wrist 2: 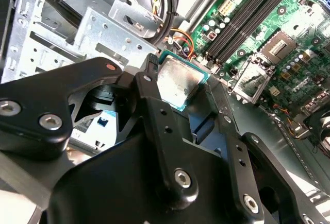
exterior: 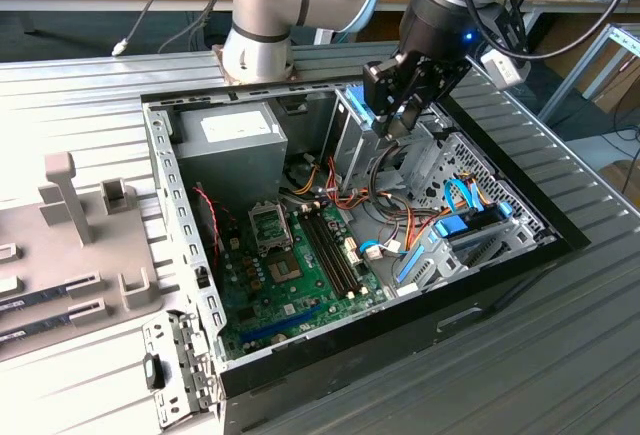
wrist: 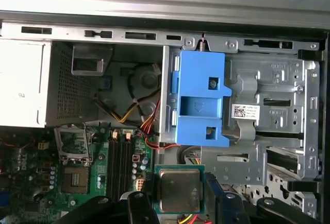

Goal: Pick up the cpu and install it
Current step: 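Pick up the cpu and move it towards the insertion slot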

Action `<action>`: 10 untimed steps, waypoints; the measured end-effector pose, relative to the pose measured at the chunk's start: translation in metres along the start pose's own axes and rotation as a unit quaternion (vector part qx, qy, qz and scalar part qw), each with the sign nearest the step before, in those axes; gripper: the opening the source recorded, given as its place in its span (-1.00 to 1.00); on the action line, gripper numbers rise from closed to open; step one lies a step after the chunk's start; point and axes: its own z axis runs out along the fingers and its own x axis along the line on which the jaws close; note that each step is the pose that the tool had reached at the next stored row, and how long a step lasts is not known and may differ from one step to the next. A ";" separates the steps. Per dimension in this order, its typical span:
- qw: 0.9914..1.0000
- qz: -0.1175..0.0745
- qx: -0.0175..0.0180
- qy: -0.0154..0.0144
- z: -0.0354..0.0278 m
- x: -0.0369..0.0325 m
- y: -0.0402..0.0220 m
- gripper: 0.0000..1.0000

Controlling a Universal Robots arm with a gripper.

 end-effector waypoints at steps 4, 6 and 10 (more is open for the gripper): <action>1.000 0.000 0.000 0.000 0.0013 -0.0054 -0.0008 -0.05; 1.000 0.000 0.000 0.000 0.0019 -0.0081 -0.0011 -0.05; 1.000 0.000 0.000 0.000 0.0032 -0.0119 -0.0027 -0.05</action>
